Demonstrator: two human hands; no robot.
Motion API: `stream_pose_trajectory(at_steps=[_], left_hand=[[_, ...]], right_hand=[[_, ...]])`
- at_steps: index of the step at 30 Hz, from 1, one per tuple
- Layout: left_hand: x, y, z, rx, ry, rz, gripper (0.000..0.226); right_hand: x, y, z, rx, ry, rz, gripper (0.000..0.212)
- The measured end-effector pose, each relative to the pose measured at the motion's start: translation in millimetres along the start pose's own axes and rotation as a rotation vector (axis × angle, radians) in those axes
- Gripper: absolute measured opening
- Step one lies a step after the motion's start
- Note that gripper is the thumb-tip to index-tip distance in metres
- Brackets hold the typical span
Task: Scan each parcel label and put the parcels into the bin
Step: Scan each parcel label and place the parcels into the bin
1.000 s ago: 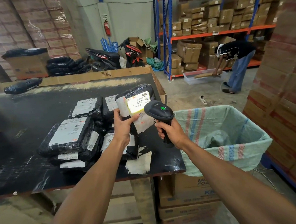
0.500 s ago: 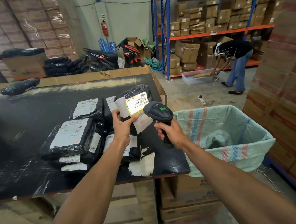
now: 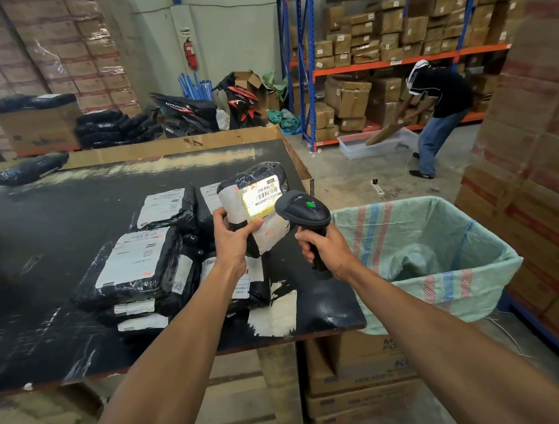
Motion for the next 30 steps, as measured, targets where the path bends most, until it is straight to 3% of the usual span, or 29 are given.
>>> stream_pose_trajectory(at_steps=[10, 16, 19, 21, 24, 26, 28, 30], left_hand=[[-1.1, 1.2, 1.2, -0.017, -0.055, 0.008, 0.053], [-9.6, 2.6, 2.8, -0.03, 0.051, 0.094, 0.056], [-15.4, 2.6, 1.5, -0.05, 0.098, 0.151, 0.053], [-16.6, 1.6, 2.6, -0.066, 0.063, 0.159, 0.05], [-14.1, 0.5, 6.2, -0.108, -0.023, 0.12, 0.047], [-9.0, -2.1, 8.3, -0.143, -0.091, 0.081, 0.049], [-1.8, -5.4, 10.1, -0.182, -0.146, 0.045, 0.051], [9.5, -7.2, 9.3, -0.228, -0.201, 0.007, 0.052]], right_hand=[[0.4, 0.8, 12.2, 0.06, -0.006, 0.055, 0.012], [-7.3, 1.0, 39.2, 0.346, 0.08, 0.23, 0.017], [-3.9, -1.4, 53.0, 0.466, 0.078, 0.254, 0.009], [0.4, -3.0, 59.2, 0.546, 0.076, 0.233, 0.005], [7.0, -4.4, 68.2, 0.618, 0.088, 0.145, 0.019], [11.3, -2.6, 71.8, 0.623, 0.198, 0.092, 0.014], [10.1, 0.0, 73.8, 0.638, 0.274, 0.045, 0.026], [1.1, 2.9, 73.3, 0.702, 0.194, -0.012, 0.049]])
Point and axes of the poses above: each hand's wrist, its own y-axis towards the middle knuckle, its own x-axis out of the palm, z = x × y, the point moved 1 cm from there along y, towards the middle knuckle, and after that the axes turned 4 degrees about -z, right-handed, at the moved point
